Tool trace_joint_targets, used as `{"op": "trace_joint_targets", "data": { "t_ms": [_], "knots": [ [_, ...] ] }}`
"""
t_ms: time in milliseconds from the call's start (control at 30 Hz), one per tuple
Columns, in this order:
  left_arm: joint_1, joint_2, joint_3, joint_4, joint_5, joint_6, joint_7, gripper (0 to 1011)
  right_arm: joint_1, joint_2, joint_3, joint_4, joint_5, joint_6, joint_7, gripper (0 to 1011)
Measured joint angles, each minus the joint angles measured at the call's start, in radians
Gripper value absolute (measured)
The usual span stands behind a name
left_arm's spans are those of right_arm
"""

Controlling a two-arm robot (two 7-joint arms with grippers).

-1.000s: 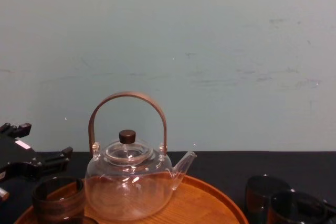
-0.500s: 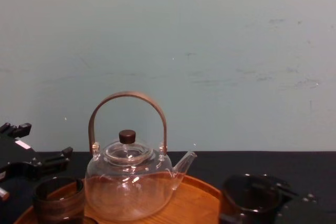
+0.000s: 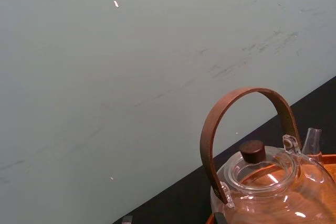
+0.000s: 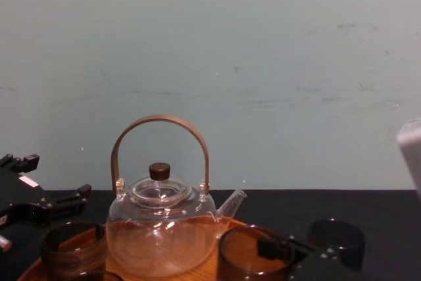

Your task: Pick up the glass from the table and place it on the tray.

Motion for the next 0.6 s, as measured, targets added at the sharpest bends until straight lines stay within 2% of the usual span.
{"op": "trace_joint_targets", "data": {
  "t_ms": [600],
  "knots": [
    [0.000, 0.000, 0.000, 0.000, 0.000, 0.000, 0.000, 1002, 0.064, -0.047, -0.069, 0.098, 0.009, -0.007, 0.021, 905]
  ]
}}
